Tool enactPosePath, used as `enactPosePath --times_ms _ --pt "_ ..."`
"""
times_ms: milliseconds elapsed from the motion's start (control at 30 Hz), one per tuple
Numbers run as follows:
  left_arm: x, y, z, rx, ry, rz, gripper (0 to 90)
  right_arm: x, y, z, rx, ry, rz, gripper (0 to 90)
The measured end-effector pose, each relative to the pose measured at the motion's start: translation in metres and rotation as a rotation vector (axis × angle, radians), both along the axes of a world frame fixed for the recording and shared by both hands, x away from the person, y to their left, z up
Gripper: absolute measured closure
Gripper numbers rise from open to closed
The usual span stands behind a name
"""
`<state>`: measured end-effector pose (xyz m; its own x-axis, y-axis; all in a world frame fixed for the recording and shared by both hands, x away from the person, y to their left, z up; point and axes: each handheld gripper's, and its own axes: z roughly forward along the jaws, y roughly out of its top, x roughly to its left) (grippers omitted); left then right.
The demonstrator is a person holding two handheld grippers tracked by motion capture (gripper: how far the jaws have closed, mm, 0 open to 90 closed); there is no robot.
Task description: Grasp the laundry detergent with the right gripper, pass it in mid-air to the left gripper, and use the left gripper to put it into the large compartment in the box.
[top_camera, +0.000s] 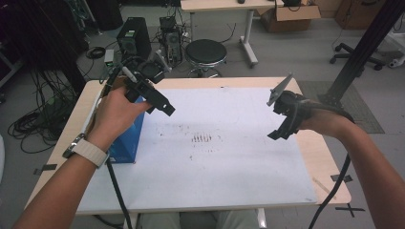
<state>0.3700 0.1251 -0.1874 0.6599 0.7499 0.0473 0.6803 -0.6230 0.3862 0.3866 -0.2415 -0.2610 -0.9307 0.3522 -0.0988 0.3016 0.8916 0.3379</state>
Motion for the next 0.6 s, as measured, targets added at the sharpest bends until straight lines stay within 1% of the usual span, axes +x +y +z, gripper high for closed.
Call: enactPosePath --times_ms 200,333,467,533,600 --pt "0.0 -0.013 -0.006 0.039 0.027 -0.106 7.3 0.008 0.005 0.003 -0.003 0.001 0.003 5.8" --pt "-0.001 -0.022 -0.009 0.059 0.025 -0.161 7.3 0.012 0.009 0.005 -0.003 0.003 0.006 5.8" --pt "-0.003 -0.032 -0.012 0.08 0.039 -0.228 7.4 0.017 0.013 0.008 -0.003 0.003 0.009 5.7" --pt "-0.004 -0.038 -0.014 0.098 0.045 -0.261 7.5 0.019 0.015 0.009 0.0 0.002 0.009 5.7" --pt "-0.005 -0.042 -0.017 0.106 0.044 -0.29 7.6 0.021 0.016 0.011 0.005 -0.002 0.007 5.7"
